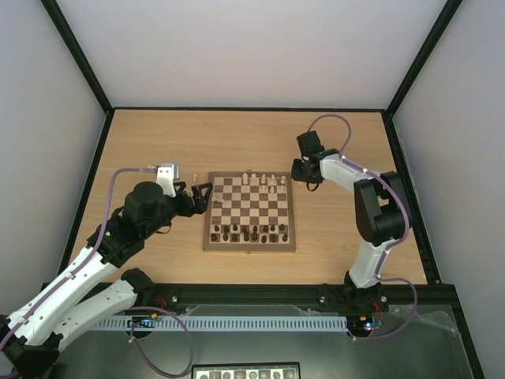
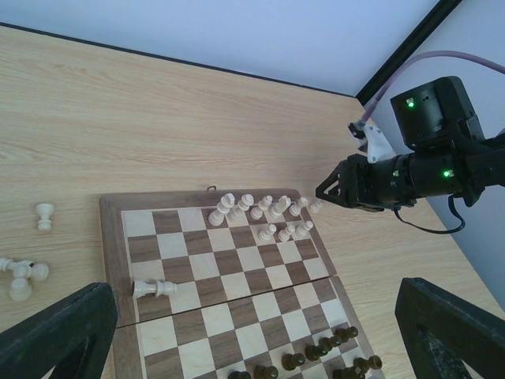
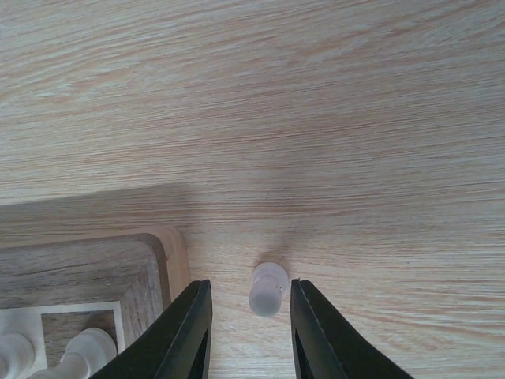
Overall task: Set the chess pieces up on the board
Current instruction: Pick up the chess piece at the center of the board.
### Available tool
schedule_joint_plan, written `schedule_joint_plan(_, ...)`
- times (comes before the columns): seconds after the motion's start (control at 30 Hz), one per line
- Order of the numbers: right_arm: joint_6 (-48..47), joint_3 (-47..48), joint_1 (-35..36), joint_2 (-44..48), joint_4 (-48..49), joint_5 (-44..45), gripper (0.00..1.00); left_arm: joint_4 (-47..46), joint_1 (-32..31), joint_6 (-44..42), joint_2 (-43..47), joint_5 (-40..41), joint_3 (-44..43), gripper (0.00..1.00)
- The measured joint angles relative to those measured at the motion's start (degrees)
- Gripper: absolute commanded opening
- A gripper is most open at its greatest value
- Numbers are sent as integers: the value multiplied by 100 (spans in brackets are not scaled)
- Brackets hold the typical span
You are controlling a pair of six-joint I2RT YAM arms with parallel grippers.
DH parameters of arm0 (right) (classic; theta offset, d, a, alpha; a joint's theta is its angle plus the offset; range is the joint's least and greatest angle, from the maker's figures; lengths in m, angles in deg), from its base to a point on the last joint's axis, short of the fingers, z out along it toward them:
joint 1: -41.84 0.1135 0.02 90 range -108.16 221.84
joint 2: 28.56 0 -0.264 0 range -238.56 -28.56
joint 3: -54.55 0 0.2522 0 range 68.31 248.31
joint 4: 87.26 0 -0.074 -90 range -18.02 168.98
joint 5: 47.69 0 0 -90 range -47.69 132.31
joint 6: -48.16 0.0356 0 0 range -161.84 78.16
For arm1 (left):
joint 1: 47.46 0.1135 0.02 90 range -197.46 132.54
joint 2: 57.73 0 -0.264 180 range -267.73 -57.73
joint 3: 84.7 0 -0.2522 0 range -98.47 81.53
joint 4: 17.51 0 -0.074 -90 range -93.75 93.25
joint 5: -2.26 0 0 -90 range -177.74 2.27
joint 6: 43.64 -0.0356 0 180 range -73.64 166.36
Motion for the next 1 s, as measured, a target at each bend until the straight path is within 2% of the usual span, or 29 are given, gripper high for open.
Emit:
schedule_joint_plan(0.47, -15, 72, 13, -249, -20, 175, 26, -2, 0, -4, 0, 0, 2, 99)
schedule_joint_plan(0.7, -39, 212, 42, -361, -52, 219, 20, -2, 0, -7, -72, 0, 0, 100)
schedule_joint_plan(0.83, -59, 219, 48, -372, -52, 245, 20, -4, 0, -7, -90, 0, 0, 100)
schedule_joint_plan(1.0, -59, 216, 74, -396, -59, 319, 25, -26, 0, -7, -116, 0, 0, 100)
